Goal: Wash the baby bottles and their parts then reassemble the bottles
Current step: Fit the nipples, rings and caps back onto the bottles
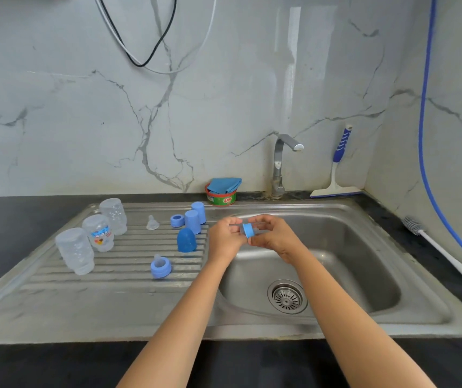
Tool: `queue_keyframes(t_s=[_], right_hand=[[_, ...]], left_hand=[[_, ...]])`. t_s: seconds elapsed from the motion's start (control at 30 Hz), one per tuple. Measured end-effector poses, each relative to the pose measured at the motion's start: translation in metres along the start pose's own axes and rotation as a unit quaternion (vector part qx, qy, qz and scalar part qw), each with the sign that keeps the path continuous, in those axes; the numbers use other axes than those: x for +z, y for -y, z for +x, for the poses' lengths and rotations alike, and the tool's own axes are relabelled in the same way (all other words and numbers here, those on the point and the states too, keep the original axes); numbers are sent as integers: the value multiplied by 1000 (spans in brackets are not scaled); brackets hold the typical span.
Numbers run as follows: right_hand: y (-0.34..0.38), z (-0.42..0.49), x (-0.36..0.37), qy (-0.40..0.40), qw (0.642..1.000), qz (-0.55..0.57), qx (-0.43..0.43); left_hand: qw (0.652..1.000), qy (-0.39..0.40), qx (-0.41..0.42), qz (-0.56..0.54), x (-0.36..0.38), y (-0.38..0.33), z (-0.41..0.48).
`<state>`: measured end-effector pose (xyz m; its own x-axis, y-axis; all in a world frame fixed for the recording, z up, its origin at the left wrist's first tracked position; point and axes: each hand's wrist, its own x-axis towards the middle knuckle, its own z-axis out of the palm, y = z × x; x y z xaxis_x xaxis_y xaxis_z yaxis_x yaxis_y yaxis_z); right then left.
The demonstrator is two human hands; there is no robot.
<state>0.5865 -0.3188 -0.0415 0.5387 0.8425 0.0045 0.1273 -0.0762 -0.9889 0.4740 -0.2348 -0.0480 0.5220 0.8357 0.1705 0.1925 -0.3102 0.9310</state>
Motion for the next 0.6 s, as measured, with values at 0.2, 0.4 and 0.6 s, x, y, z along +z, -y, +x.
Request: queue_keyframes(t_s=[0.2,0.4,0.6], right_hand=[[-6,-2,22,-35,998,-45,-39],[-7,-5,40,29,999,23,-36],[3,-3,51,14,995,-79,-58]], left_hand=[[997,5,-42,-68,-17,13,-8],[988,-15,-51,-143,-36,39,-12],[986,-22,-36,-163,-45,51,-19]])
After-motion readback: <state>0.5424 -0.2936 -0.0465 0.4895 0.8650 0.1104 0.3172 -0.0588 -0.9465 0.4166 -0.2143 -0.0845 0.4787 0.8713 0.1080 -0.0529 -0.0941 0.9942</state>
